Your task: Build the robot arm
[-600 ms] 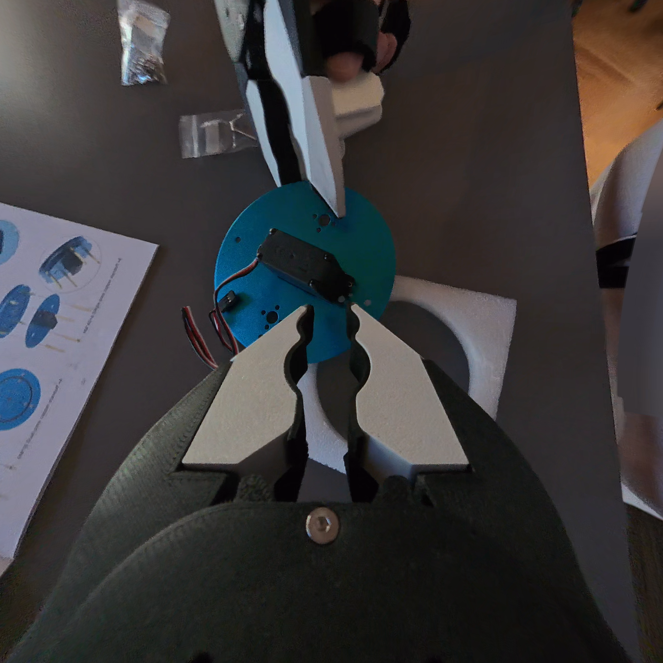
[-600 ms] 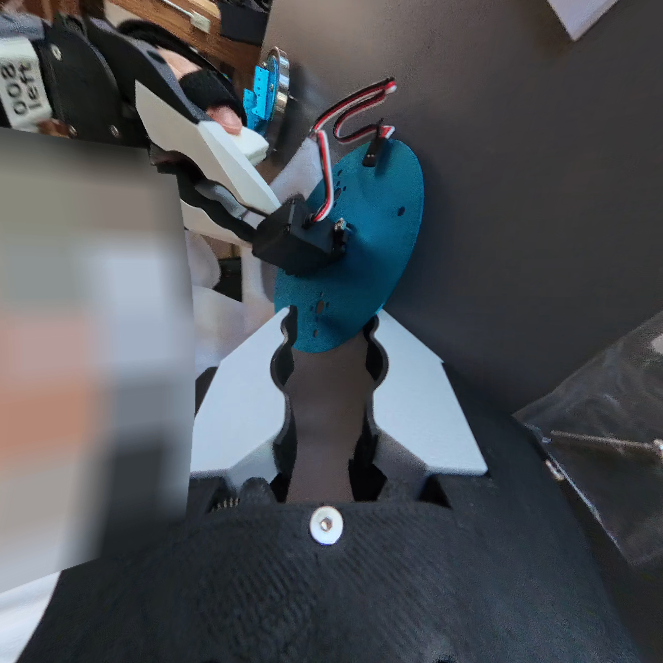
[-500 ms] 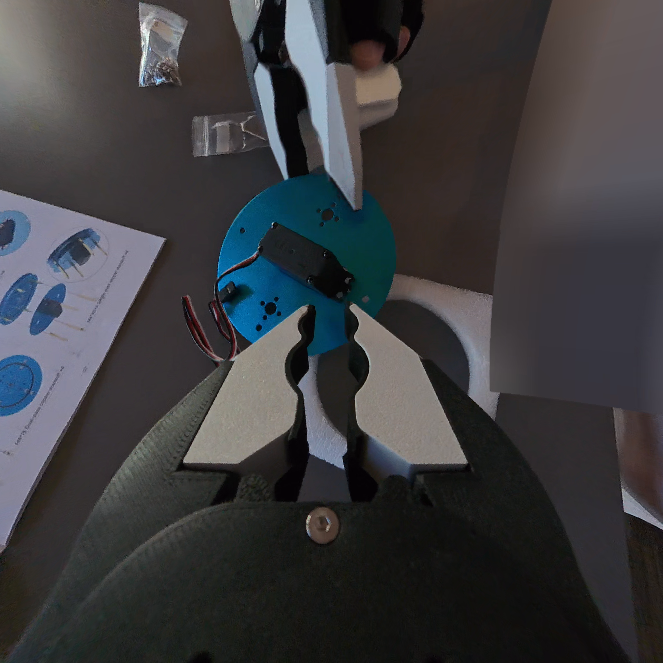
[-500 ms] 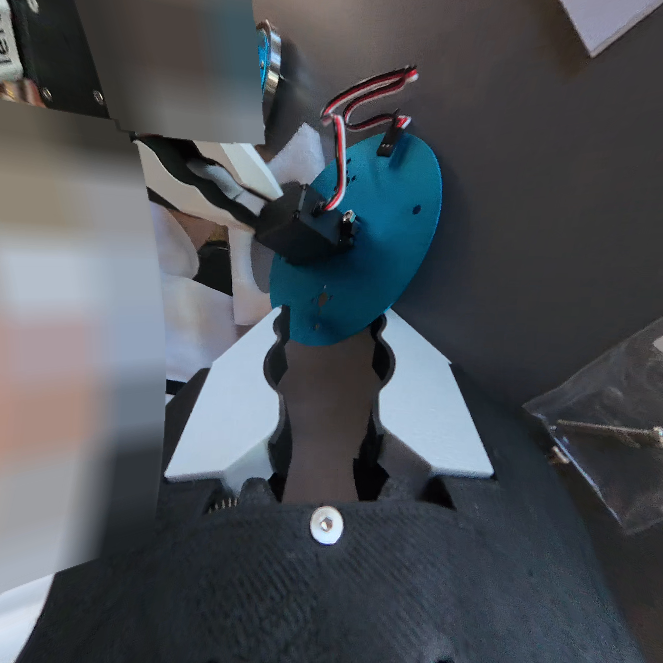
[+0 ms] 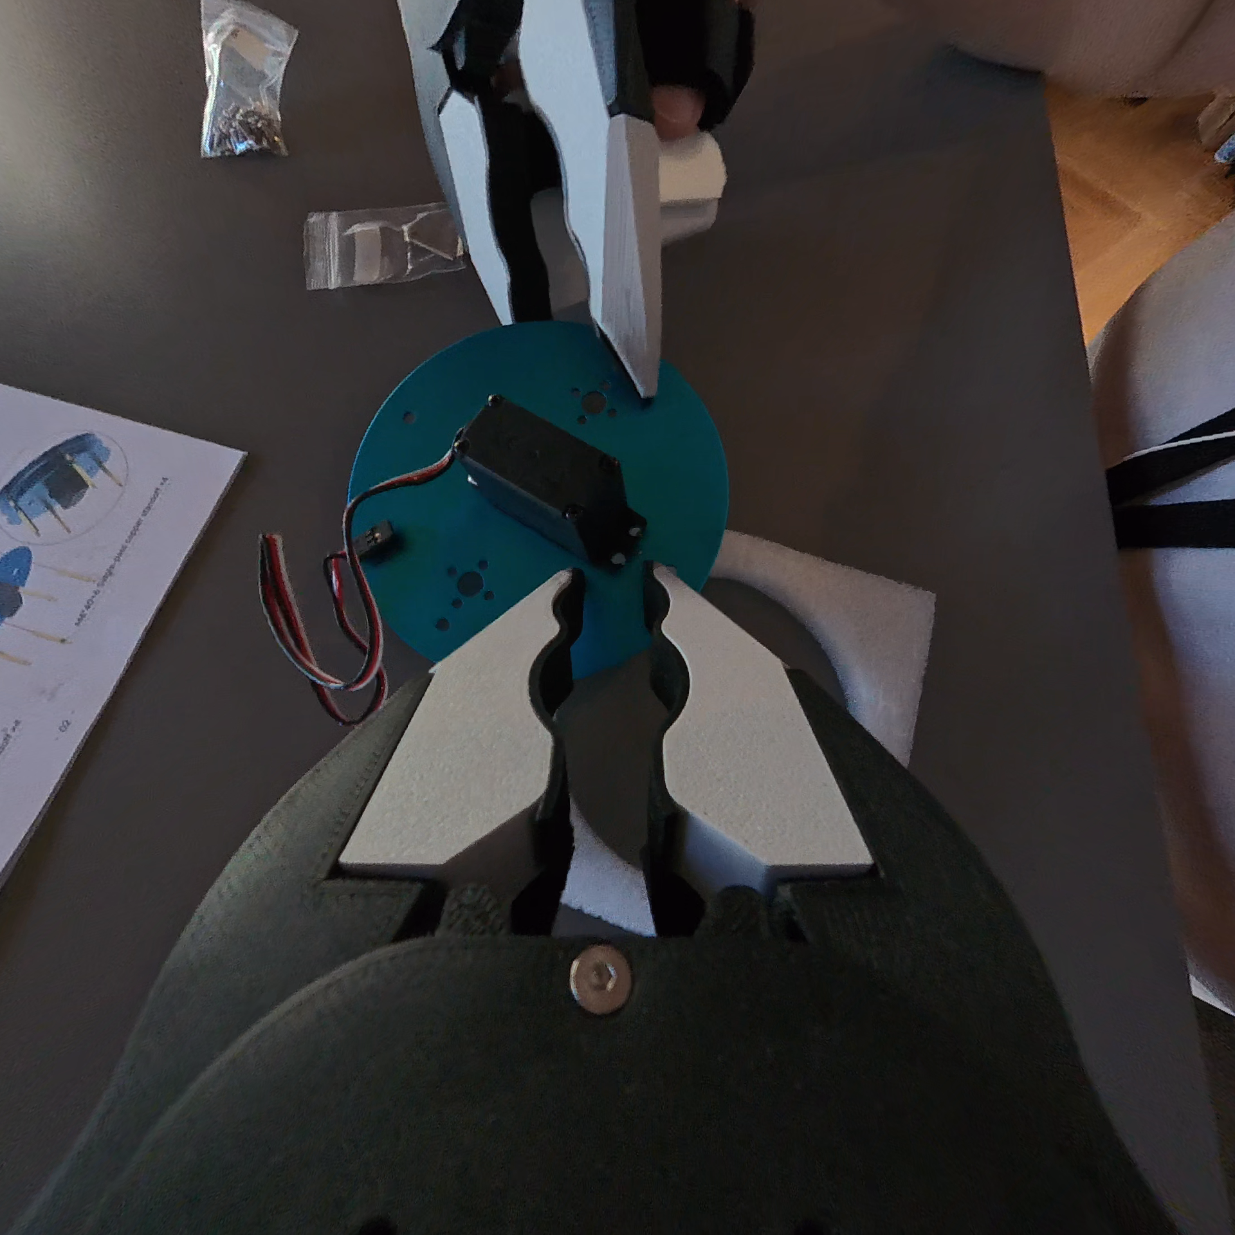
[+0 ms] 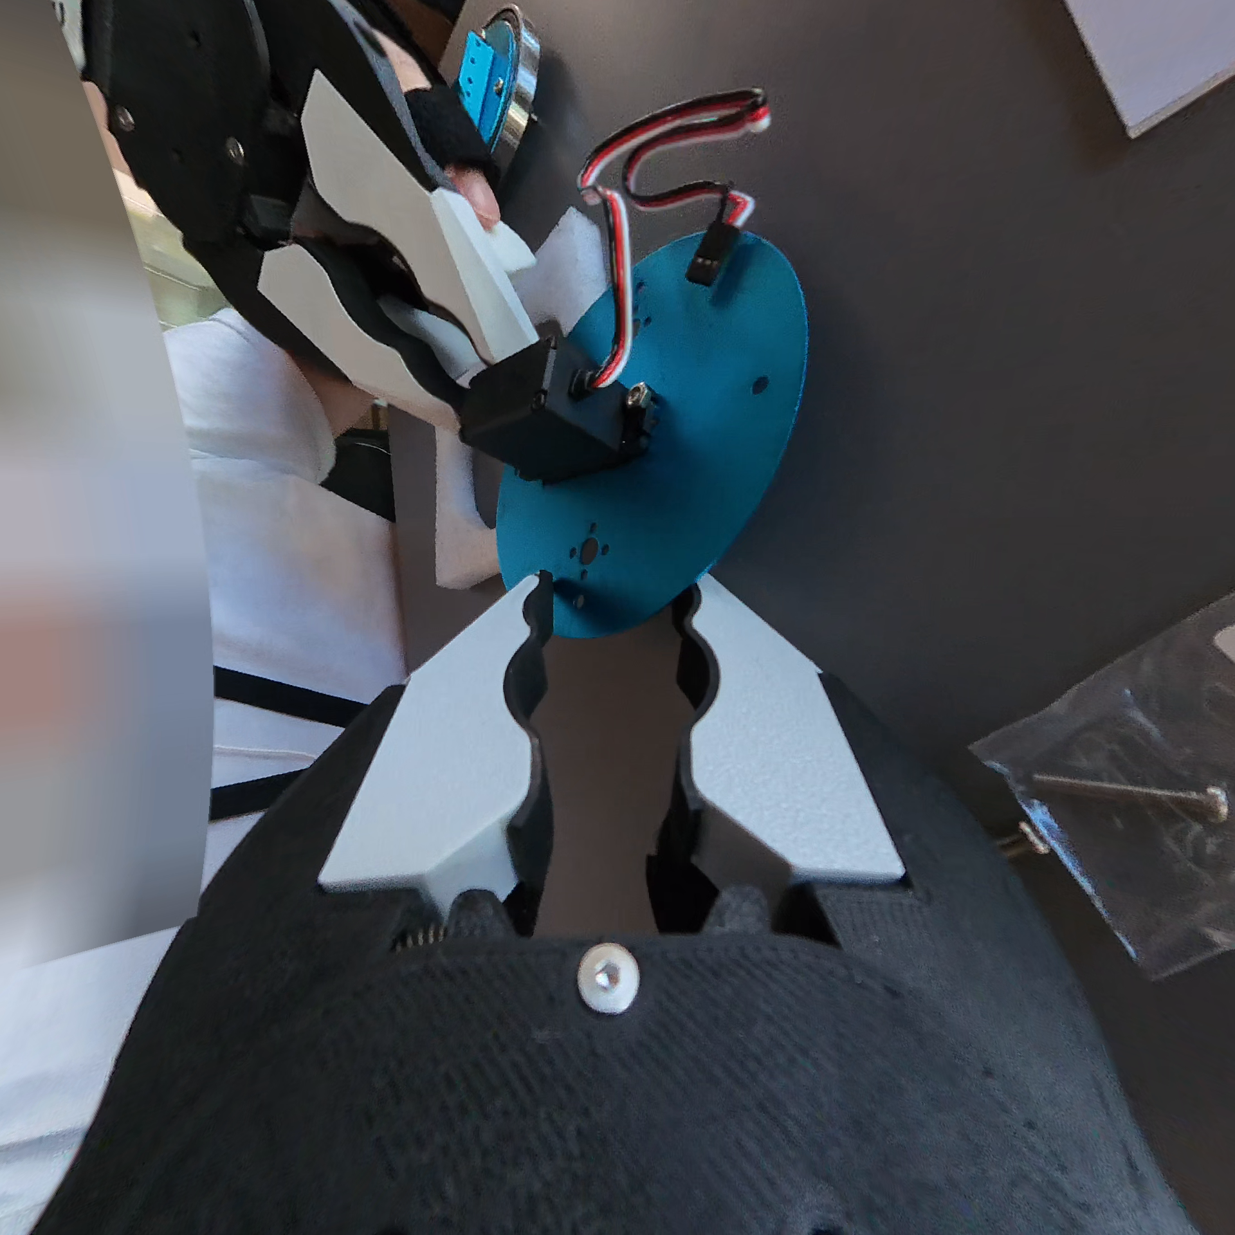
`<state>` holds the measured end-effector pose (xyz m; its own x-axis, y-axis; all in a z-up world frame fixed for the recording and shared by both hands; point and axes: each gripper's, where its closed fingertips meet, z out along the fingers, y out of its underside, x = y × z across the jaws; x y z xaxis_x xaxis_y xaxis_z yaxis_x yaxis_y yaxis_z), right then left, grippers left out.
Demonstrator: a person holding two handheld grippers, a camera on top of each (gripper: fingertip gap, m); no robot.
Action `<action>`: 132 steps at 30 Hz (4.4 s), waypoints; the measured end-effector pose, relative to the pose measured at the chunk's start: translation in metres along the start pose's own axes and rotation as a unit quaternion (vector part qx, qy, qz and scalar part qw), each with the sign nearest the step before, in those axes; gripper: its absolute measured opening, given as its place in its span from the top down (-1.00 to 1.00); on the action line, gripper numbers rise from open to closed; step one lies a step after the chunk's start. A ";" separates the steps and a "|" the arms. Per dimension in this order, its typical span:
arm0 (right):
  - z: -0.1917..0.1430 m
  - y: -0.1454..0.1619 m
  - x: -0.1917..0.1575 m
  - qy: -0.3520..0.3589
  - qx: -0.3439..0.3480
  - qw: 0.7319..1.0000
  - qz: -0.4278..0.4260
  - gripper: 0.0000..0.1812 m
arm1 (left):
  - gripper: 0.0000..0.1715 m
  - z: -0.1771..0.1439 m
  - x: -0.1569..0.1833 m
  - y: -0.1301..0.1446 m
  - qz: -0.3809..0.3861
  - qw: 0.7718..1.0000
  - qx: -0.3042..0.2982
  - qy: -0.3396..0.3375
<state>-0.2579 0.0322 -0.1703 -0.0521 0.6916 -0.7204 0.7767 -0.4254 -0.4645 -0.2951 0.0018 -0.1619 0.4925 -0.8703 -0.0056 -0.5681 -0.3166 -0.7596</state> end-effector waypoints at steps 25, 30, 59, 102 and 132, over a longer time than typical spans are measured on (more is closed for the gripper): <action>-0.003 -0.004 0.007 0.028 0.009 1.000 -0.006 0.66 | 0.74 0.001 0.000 0.006 0.059 0.997 0.001 -0.045; -0.024 -0.022 0.004 0.110 0.053 0.991 -0.059 0.45 | 0.75 0.002 0.001 0.006 0.054 0.998 0.002 -0.043; 0.017 -0.044 -0.022 0.271 0.070 0.913 -0.297 0.44 | 0.72 0.001 0.002 0.004 0.039 0.998 0.022 -0.033; 0.019 -0.042 -0.011 0.321 0.080 0.869 -0.369 0.45 | 0.44 -0.018 -0.038 0.019 -0.335 0.941 0.035 0.022; 0.021 -0.042 -0.015 0.334 0.078 0.823 -0.452 0.44 | 0.72 -0.024 -0.033 0.016 -0.399 0.912 0.051 0.078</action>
<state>-0.3025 0.0272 -0.1507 -0.1686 0.9111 0.3761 0.5173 0.4066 -0.7531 -0.3362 0.0164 -0.1580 0.6184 -0.4240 0.6617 -0.0023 -0.8430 -0.5379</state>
